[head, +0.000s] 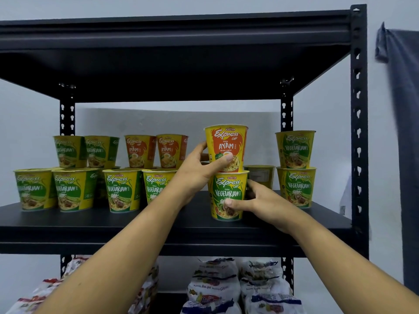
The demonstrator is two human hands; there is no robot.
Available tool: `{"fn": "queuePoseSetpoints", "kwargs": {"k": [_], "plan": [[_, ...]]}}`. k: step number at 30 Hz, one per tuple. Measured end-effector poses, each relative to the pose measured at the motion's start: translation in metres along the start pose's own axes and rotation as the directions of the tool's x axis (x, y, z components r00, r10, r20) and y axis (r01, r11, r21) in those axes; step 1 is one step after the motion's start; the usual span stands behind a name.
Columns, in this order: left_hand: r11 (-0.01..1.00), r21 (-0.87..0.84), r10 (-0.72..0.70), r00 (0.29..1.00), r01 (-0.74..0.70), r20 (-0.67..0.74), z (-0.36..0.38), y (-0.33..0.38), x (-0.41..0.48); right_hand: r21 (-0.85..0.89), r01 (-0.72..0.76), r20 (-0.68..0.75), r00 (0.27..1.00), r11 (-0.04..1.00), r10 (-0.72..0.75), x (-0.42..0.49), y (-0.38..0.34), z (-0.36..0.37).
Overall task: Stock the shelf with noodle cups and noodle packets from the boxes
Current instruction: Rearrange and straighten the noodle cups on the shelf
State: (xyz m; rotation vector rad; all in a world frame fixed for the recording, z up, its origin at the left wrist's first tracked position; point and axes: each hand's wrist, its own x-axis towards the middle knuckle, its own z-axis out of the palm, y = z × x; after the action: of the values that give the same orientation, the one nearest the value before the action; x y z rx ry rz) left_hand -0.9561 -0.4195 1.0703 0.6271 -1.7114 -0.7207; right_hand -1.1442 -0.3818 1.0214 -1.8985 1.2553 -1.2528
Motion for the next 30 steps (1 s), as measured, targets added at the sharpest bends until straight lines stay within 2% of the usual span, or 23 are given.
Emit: {"fn": "queuePoseSetpoints", "kwargs": {"k": [11,18,21,23,26,30], "plan": [[1.000,-0.008,0.007,1.000,-0.007,0.004,0.000,0.001,-0.001,0.027,-0.002,0.007,1.000,1.000,0.001,-0.001,-0.002,0.000],[0.998,0.055,-0.006,1.000,0.005,0.019,-0.001,0.001,-0.005,0.042,-0.001,0.008,1.000,0.999,0.001,-0.001,-0.002,0.000],[0.989,0.146,-0.005,0.997,-0.007,0.080,-0.005,-0.003,-0.016,0.053,0.001,0.001,1.000,0.999,-0.001,-0.001,-0.001,-0.001],[0.964,0.263,-0.011,0.990,-0.026,0.140,-0.011,-0.009,-0.025,0.082,0.004,-0.004,1.000,0.997,-0.004,-0.001,-0.002,-0.002],[0.889,0.457,-0.062,0.976,-0.040,0.207,-0.025,-0.020,-0.035,0.138,0.006,-0.007,1.000,0.990,-0.005,-0.002,-0.004,-0.003],[0.804,0.594,-0.170,0.940,-0.042,0.296,-0.039,-0.032,-0.039,0.111,0.003,-0.018,1.000,0.994,-0.001,-0.002,-0.003,-0.002]]}}
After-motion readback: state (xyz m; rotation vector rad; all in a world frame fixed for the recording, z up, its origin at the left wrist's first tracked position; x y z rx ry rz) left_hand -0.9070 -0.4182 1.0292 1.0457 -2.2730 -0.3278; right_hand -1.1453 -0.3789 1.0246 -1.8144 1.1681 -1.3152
